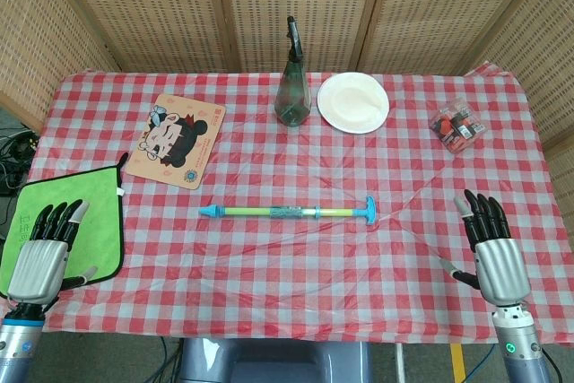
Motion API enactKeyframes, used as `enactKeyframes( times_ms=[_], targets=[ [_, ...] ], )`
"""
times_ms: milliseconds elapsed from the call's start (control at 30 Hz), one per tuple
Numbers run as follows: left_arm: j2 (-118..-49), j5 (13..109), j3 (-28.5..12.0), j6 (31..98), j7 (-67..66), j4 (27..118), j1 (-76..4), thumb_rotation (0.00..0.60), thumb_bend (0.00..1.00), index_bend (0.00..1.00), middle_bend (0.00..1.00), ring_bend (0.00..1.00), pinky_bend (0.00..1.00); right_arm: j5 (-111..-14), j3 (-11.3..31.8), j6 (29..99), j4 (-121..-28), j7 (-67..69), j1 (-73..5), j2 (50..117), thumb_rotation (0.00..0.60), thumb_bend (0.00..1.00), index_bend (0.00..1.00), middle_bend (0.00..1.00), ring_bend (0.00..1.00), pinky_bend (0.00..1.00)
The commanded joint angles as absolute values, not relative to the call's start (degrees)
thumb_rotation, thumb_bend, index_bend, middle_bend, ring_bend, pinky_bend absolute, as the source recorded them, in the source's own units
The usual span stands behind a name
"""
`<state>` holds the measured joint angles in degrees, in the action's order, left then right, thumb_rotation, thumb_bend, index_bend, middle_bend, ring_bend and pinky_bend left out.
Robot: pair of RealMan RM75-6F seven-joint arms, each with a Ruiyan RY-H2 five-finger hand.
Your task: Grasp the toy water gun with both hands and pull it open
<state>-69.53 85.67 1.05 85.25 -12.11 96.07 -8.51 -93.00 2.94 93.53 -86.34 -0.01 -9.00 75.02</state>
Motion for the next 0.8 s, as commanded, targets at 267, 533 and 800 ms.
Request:
enactKeyframes(
  times_ms=[267,533,800],
  targets=[
    [-68.87,85.59,0.78,84.97,-11.64,96.57,-8.16,0.6,0.1,0.0,0.0,0.0,0.0,-92.79,3.06,92.87,-87.31,-0.72,-8.55,74.5,0.6,0.17,0.0,0.0,0.0,0.0],
    [-68.3,85.79,0.76,84.52,-11.65,97.09,-8.01,0.6,0.1,0.0,0.0,0.0,0.0,-92.79,3.33,92.6,-88.1,-0.88,-8.4,74.15,0.6,0.17,0.0,0.0,0.0,0.0],
    [-67.67,85.05,0.07,84.32,-10.95,97.44,-7.8,0.6,0.1,0.0,0.0,0.0,0.0,-92.01,4.75,89.19,-90.84,-3.07,-10.47,73.77,0.6,0.16,0.02,0.03,0.01,0.0]
  ],
)
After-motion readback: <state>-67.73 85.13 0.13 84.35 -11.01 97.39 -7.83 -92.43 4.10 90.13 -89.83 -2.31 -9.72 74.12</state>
